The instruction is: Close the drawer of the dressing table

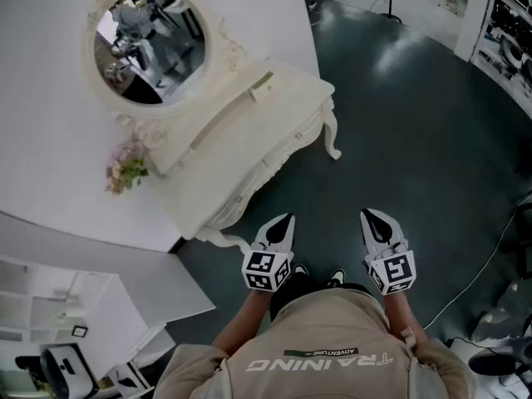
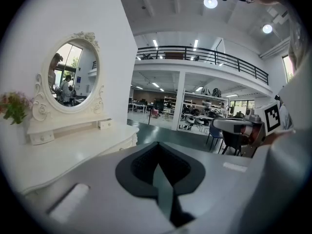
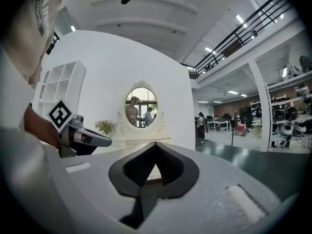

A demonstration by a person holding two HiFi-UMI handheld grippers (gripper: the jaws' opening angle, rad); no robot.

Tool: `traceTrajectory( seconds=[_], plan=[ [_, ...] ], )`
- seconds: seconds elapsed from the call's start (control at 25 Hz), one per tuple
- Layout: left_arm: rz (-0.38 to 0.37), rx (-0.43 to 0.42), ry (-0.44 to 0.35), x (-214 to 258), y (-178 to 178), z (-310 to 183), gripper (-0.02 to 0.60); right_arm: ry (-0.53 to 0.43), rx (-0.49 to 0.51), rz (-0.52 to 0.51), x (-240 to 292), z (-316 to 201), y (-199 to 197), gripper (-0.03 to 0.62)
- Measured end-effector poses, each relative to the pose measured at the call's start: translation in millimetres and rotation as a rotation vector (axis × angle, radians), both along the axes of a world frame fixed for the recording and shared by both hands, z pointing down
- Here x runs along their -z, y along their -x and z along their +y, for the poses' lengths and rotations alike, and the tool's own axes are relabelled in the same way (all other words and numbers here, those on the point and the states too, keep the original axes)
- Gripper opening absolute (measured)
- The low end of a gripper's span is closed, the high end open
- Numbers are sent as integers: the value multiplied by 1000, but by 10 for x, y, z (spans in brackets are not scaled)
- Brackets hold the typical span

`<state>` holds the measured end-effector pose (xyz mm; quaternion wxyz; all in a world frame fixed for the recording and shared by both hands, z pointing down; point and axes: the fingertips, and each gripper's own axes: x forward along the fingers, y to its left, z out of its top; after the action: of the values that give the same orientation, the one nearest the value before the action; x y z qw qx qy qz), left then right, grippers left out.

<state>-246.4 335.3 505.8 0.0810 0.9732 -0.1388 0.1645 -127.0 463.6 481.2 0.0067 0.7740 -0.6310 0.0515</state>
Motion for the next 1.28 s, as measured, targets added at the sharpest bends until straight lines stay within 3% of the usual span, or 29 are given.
traceTrajectory(
  seconds=[0.52,0.92,1.12,1.28],
  plan=[
    [-15,-14,-1,-45,-180,94,18,9,-17,-3,-139,154,-141,2],
    [-91,28,37,-302,-18,-133,18,55,95,-69,-423,-233,26,2],
    [-81,35,62,-360,-189,-458,18,76,120,-70,-428,-534,-35,2],
    [-22,30,106,-333,-583,-617,18,137,126,-48,-420,-678,-264,2]
  ],
)
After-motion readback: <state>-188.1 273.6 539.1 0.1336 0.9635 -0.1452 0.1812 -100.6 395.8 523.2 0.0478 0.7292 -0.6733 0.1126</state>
